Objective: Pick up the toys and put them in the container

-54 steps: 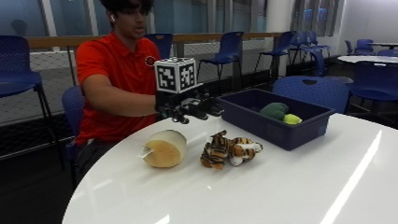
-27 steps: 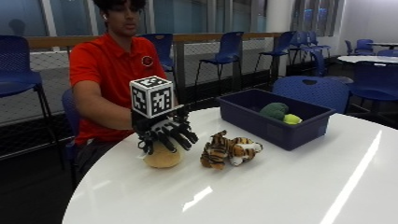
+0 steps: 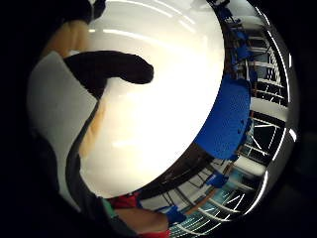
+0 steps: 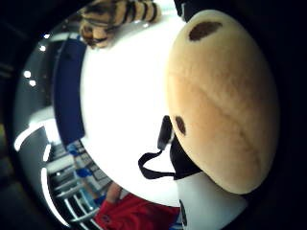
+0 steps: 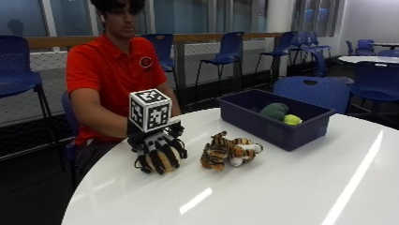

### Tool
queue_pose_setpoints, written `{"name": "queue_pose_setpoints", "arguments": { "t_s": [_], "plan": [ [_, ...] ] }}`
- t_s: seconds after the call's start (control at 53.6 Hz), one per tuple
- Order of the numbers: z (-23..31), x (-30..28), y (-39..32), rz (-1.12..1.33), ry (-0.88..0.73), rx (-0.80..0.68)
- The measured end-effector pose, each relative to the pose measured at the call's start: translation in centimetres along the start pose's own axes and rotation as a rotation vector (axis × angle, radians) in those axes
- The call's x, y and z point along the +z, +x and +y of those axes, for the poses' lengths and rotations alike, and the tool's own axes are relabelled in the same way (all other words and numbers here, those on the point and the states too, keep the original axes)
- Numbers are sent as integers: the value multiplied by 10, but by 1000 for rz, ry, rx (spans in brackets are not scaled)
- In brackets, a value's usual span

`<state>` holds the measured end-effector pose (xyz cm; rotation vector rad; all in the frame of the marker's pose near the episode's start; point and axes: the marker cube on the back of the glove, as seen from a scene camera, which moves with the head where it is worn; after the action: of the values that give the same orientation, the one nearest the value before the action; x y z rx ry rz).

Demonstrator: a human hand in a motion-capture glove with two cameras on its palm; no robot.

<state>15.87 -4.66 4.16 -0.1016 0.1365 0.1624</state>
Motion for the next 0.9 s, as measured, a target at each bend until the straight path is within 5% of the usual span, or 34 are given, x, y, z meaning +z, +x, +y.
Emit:
{"name": "queue_pose_setpoints", "arguments": {
  "t_s": [0.522,0.896],
  "plan": [
    [-3,-27,4,-171,210,-81],
    [-22,-119,-113,-80,291,-263]
  ]
}}
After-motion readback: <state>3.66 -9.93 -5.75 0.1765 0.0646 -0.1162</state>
